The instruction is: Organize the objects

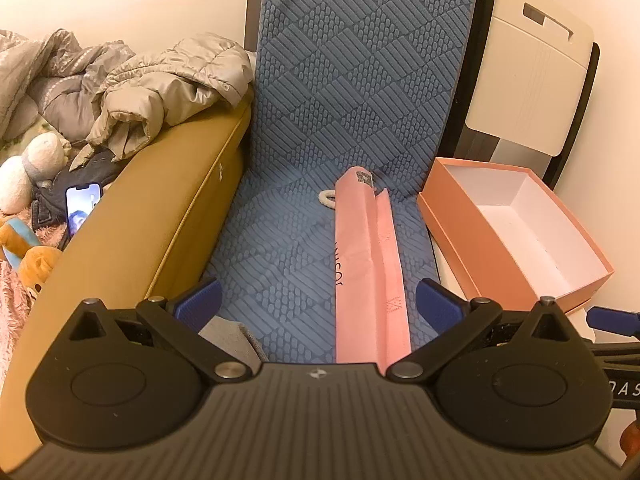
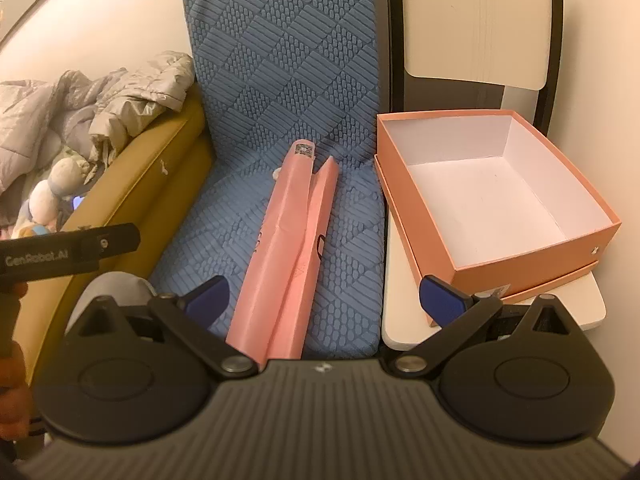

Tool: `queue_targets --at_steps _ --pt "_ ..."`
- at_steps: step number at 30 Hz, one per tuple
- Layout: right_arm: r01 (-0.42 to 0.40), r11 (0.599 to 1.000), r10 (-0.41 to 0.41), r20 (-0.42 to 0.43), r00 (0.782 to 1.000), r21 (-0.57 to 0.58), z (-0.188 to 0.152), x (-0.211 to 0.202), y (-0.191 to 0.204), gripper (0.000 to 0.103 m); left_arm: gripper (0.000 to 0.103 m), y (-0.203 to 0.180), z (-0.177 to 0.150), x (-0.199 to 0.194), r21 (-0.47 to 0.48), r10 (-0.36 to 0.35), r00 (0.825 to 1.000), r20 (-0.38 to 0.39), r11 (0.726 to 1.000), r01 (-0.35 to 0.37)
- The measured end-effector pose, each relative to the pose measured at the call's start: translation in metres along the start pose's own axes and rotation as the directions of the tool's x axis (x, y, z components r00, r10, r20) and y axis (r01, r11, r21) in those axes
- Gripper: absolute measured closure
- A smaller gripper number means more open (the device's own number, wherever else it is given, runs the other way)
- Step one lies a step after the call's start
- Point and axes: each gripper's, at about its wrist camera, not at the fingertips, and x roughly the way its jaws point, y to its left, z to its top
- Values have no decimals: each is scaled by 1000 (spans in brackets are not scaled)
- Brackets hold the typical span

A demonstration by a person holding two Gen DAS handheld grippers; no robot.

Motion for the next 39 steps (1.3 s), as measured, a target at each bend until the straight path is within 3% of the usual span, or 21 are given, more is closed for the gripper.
queue_targets --at_steps 39 --pt "-11 1000 11 -2 1000 9 -4 1 -5 0 0 -6 3 7 21 -1 1000 -17 1000 1"
